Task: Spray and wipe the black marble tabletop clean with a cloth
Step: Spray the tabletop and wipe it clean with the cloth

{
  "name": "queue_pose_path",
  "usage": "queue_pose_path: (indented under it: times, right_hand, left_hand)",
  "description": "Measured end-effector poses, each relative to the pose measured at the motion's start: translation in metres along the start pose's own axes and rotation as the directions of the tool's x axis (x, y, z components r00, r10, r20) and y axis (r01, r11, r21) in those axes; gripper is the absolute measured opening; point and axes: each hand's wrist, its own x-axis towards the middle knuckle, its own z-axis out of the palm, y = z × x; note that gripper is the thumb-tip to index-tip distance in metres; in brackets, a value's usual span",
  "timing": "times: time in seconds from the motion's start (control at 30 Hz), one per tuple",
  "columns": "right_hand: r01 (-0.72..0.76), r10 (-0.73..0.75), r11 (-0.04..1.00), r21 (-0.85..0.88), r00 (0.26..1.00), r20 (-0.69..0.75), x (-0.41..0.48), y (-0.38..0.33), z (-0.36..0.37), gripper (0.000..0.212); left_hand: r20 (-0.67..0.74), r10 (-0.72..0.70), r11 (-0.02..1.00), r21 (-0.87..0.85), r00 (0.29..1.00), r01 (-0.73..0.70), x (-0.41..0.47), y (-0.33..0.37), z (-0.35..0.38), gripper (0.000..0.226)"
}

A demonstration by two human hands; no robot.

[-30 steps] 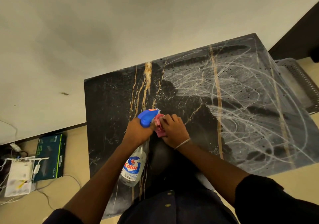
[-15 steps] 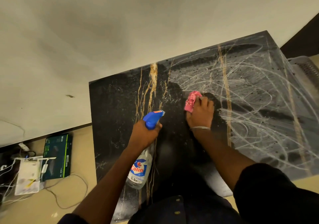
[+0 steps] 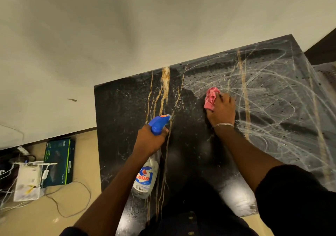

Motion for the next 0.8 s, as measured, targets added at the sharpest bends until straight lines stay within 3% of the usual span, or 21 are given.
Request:
queue_pose_path:
  times: [0.1, 0.2, 0.3, 0.4, 0.47, 0.53, 0.6, 0.73, 0.8]
  right_hand:
    - [-0.096, 0.096, 0.995, 0.018, 0.995, -0.005, -0.007, -0.040, 0.002, 0.061]
    - [0.179, -0.180, 0.981, 0.073, 0.984, 0.010, -0.023, -0.091, 0.014, 0.052]
    - [0.497, -0.530, 0.836, 0.232, 0.842, 0.106, -0.031, -0.125, 0.030, 0.057]
    - [0.624, -0.652, 0.752, 0.211, 0.751, 0.105, -0.016, -0.112, 0.030, 0.061]
    - [0.553, -0.563, 0.824, 0.122, 0.824, 0.070, 0.005, -0.083, 0.022, 0.055]
    - [0.352, -0.353, 0.936, 0.015, 0.935, 0.027, 0.034, -0.042, 0.017, 0.051]
    - [0.154, -0.154, 0.986, -0.059, 0.988, 0.005, 0.060, -0.004, 0.011, 0.054]
    - [-0.186, 0.186, 0.982, 0.012, 0.982, -0.025, 0.076, -0.008, 0.005, 0.065]
    - [-0.249, 0.250, 0.968, 0.036, 0.968, -0.029, 0.070, -0.041, 0.008, 0.063]
  left_hand:
    - [-0.014, -0.024, 1.000, -0.014, 1.000, 0.024, 0.004, -0.001, 0.000, 0.009]
    - [-0.024, -0.034, 0.999, -0.043, 0.999, 0.033, 0.006, 0.001, 0.000, 0.011]
    - [-0.043, -0.065, 0.997, -0.047, 0.997, 0.063, 0.010, 0.004, 0.000, 0.012]
    - [-0.034, -0.068, 0.997, -0.033, 0.997, 0.067, 0.015, 0.005, -0.004, 0.010]
    - [-0.020, -0.041, 0.998, -0.044, 0.999, 0.040, 0.019, 0.007, -0.008, 0.010]
    - [-0.023, -0.008, 0.999, -0.037, 1.000, 0.007, 0.023, 0.008, -0.011, 0.017]
    - [-0.036, 0.011, 1.000, -0.027, 0.999, -0.012, 0.027, 0.009, -0.013, 0.016]
    - [-0.040, 0.009, 0.999, -0.031, 0.999, -0.010, 0.036, 0.011, -0.014, 0.013]
    - [-0.039, 0.001, 0.999, -0.044, 0.999, -0.003, 0.040, 0.013, -0.013, 0.012]
